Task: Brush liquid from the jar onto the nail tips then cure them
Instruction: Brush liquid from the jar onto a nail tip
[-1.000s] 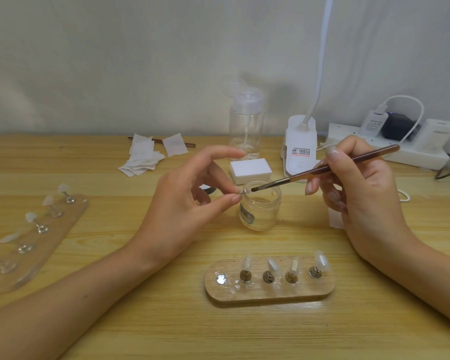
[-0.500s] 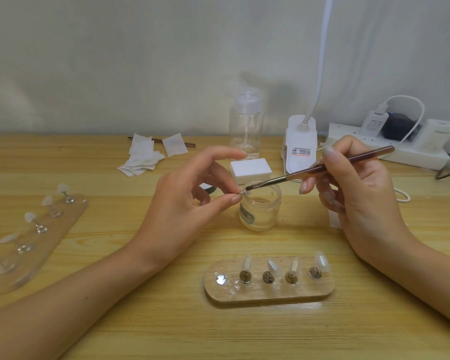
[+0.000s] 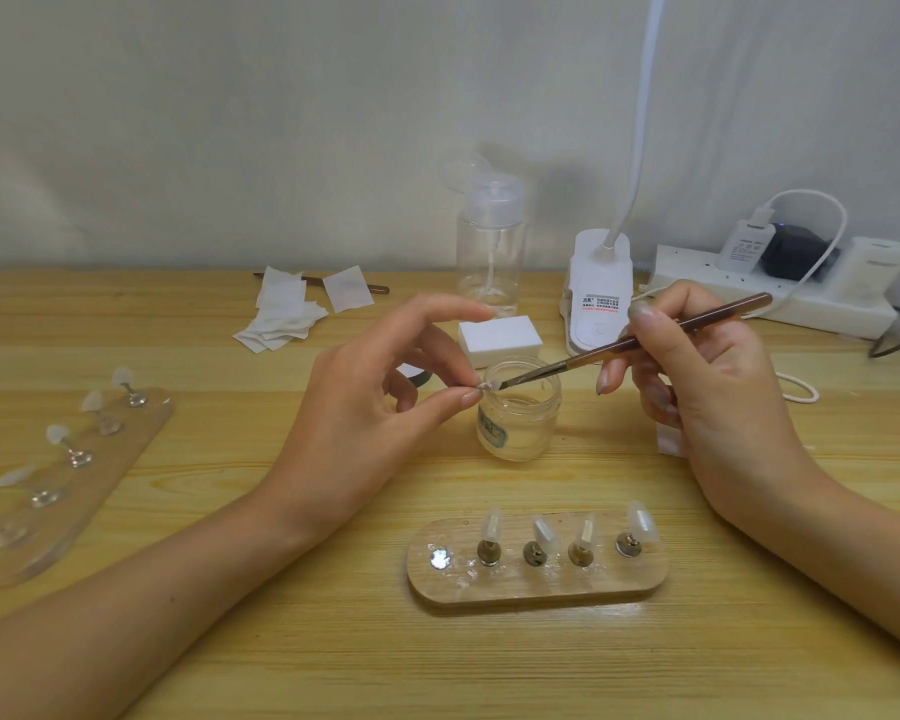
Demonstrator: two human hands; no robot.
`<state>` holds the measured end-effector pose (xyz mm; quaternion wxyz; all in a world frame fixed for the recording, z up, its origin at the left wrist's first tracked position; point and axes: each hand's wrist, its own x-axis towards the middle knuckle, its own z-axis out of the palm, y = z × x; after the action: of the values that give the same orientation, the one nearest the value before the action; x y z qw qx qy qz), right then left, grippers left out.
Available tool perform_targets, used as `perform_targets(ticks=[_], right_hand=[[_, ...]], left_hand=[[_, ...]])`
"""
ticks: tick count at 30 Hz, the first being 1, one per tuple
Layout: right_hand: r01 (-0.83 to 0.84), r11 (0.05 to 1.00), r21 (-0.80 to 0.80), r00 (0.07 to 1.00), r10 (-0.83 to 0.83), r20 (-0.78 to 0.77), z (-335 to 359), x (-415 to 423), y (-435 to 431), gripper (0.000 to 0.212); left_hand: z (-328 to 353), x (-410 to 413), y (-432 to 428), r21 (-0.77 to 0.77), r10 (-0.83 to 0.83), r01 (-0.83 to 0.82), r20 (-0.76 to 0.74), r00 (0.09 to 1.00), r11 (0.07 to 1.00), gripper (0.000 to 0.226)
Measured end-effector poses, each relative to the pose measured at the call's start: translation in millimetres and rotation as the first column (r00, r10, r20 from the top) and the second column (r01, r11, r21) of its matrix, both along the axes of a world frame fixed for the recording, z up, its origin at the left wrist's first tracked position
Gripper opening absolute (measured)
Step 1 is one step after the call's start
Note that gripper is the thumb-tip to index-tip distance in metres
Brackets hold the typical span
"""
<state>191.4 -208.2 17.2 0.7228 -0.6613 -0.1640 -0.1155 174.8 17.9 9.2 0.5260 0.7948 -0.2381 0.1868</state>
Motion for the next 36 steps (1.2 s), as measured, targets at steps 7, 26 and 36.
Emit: perform_targets(ticks=[7, 26, 36], right_hand=[[-0.043, 0.999, 0.011, 0.999, 0.042, 0.03, 0.0, -1.5, 0.8, 0.023], [-0.05, 0.997, 0.059, 0.996, 0.045, 0.078, 1.0, -0.6, -1.6, 0.022], [-0.035, 0.999, -0.005, 0.997, 0.036, 0.076, 2.3, -2.8, 1.7, 0.021]], left_hand=[[-0.2, 0.1, 0.1, -0.007, 0.008, -0.008, -0.01, 1.0, 1.0, 0.043], [-1.0, 2.0, 1.9, -0.043, -0.001, -0.001, -0.045, 0.999, 0.999, 0.044], [-0.9, 2.3, 1.2, -0.038, 0.0, -0.002, -0.045, 0.999, 0.999, 0.043]])
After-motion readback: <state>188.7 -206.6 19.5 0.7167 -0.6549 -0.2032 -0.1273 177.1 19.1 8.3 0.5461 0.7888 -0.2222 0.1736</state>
